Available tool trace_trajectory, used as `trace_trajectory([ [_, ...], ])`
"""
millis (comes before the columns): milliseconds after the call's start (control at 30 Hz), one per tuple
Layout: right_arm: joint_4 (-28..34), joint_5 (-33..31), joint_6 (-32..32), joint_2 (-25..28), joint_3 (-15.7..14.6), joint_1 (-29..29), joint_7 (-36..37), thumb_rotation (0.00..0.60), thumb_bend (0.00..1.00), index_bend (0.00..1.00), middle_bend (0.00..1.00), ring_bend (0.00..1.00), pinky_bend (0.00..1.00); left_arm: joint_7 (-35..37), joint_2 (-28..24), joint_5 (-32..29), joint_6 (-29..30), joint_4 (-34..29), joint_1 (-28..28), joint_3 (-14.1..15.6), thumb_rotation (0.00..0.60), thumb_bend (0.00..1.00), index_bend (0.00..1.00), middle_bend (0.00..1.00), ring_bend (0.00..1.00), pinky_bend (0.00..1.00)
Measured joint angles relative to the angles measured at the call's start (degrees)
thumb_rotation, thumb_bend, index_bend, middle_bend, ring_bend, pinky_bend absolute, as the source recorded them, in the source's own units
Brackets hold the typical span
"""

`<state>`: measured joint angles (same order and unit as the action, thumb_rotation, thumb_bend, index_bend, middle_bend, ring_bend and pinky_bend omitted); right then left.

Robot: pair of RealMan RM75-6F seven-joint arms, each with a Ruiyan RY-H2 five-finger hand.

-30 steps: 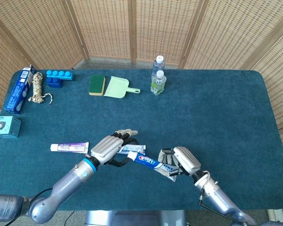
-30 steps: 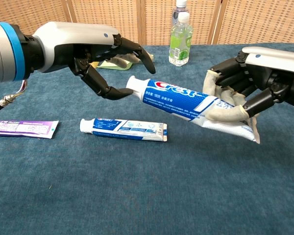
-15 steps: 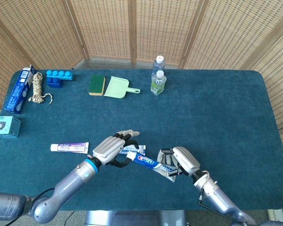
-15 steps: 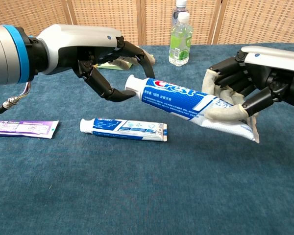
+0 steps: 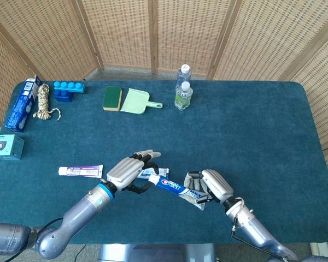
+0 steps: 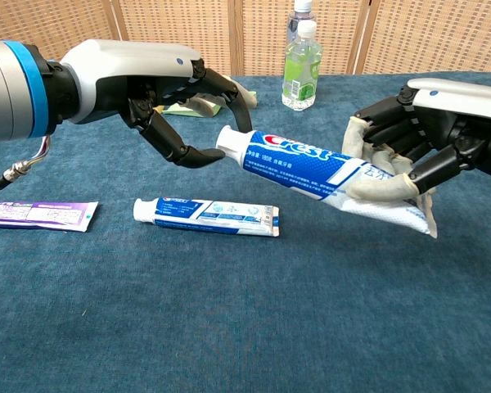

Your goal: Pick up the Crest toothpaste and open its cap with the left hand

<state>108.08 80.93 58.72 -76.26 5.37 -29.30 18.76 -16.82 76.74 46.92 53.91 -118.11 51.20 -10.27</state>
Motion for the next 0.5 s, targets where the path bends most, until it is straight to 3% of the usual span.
trace_trajectory([
  [500,0.22,0.40,0.06,0.67,-0.41,0.21,0.83,0.600,0.56,0.94,0.71,0.67,0.81,0.81,0.45,-0.26,0.64,0.58,0.53,0.18,0.600,0.37,0.37,0.12,0.06,0.09],
])
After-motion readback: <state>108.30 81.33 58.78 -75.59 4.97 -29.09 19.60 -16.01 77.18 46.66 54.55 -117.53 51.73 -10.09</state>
